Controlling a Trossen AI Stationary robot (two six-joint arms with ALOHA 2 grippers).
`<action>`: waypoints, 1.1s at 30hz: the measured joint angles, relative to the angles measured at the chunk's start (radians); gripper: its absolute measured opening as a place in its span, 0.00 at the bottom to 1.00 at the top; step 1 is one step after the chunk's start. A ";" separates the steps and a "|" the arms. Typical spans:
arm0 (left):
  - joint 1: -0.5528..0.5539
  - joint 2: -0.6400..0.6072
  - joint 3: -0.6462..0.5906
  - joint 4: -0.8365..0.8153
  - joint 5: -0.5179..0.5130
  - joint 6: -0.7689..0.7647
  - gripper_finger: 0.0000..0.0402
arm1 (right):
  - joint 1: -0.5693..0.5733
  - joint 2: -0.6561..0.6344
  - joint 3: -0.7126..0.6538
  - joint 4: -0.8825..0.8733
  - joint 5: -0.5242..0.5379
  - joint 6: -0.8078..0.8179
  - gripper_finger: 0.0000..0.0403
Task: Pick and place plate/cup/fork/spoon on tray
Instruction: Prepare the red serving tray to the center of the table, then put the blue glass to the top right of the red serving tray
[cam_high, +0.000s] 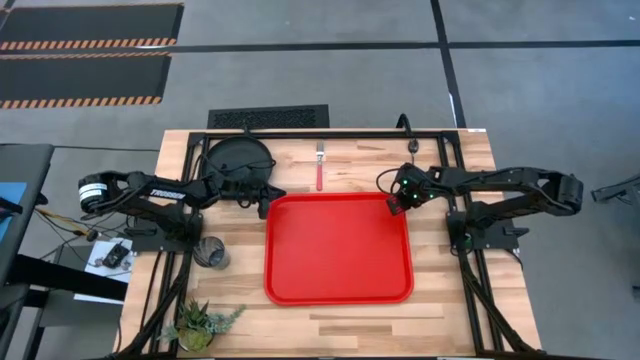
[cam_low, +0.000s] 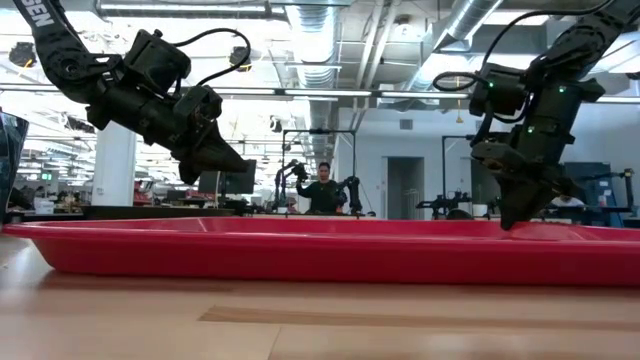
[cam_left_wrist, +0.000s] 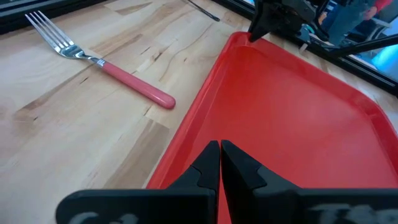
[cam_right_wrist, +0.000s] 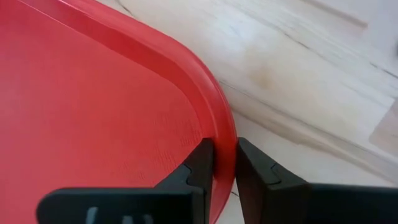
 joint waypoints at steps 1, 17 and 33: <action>0.000 0.000 0.000 0.000 0.000 0.000 0.00 | 0.000 0.000 0.000 0.001 0.000 0.000 0.17; 0.000 0.000 0.000 -0.001 -0.005 0.000 0.00 | -0.001 0.000 0.000 0.000 0.004 -0.024 0.24; 0.000 0.000 0.000 -0.004 -0.003 0.009 0.00 | -0.001 -0.001 0.087 -0.088 0.007 -0.109 0.46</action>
